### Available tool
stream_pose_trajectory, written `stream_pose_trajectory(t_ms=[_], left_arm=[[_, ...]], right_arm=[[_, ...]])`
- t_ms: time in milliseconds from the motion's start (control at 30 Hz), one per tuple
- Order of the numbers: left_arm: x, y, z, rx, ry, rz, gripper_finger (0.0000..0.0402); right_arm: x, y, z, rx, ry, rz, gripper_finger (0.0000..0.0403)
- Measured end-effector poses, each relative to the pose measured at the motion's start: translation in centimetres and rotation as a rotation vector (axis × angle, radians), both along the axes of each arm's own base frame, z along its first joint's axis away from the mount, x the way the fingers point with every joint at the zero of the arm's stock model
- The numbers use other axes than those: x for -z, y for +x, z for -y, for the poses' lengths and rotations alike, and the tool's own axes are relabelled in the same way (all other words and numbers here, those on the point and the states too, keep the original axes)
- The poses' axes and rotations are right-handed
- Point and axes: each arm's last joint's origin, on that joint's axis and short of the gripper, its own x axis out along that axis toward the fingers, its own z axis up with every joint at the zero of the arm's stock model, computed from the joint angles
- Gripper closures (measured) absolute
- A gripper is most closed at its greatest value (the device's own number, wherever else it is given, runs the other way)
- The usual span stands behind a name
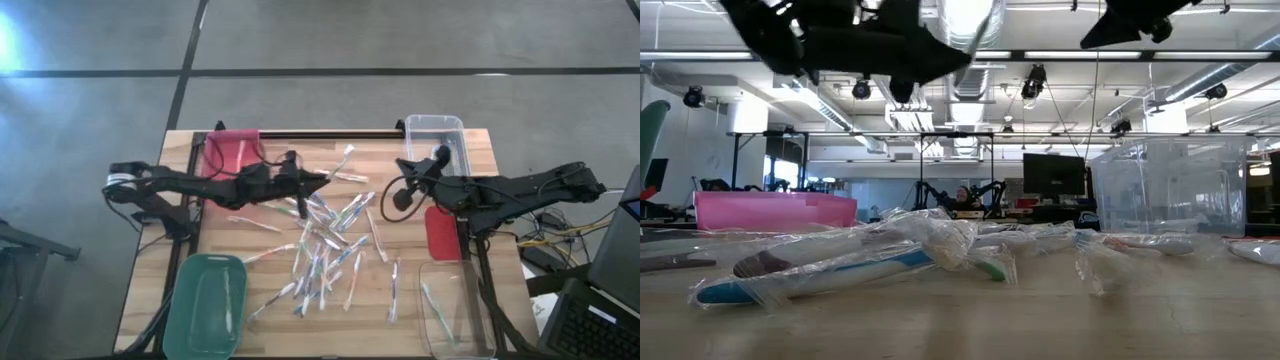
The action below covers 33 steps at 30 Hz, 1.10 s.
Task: Pick & Place Toothbrushes
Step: Put the green toothbrush into the green bin
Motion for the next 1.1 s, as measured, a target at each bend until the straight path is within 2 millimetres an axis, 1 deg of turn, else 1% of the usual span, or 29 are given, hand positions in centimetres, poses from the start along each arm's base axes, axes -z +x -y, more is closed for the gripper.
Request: stream_pose_trajectory(t_ms=[67, 167, 333, 433, 533, 633, 733, 900, 1100], left_arm=[[0.3, -1.0, 0.2, 0.036, 0.004, 0.076, 0.0374], [1.0, -2.1, 0.4, 0.051, 0.004, 0.139, 0.0374], [1.5, -2.9, 0.7, 0.094, 0.011, 0.185, 0.0374], [1.5, -2.9, 0.9, 0.142, 0.02, 0.19, 0.0374], [1.3, -2.9, 0.9, 0.154, 0.013, 0.205, 0.0374], [1.3, -2.8, 1.1, 0.162, 0.0, 0.203, 0.0374], [1.3, -2.8, 1.3, 0.169, 0.001, 0.203, 0.0374], [1.3, -2.8, 1.3, 0.179, -0.015, 0.207, 0.0374], [1.3, -2.8, 1.3, 0.18, -0.018, 0.207, 0.0374]], right_arm=[[0.1, 1.2, -0.3, -0.057, -0.009, 0.005, 0.0394], [0.2, 3.0, -0.9, -0.206, -0.009, 0.027, 0.0394], [0.3, 5.3, -1.8, -0.432, 0.012, 0.114, 0.0394], [0.7, 6.5, -2.2, -0.488, 0.043, 0.167, 0.0394], [1.1, 7.3, -2.3, -0.49, 0.052, 0.193, 0.0394], [1.3, 7.8, -2.4, -0.491, 0.052, 0.21, 0.0392], [1.0, 7.9, -2.4, -0.494, 0.05, 0.251, 0.0379], [0.6, 7.9, -2.4, -0.497, 0.048, 0.291, 0.0339], [0.5, 8.0, -2.6, -0.547, 0.074, 0.319, 0.0286]])
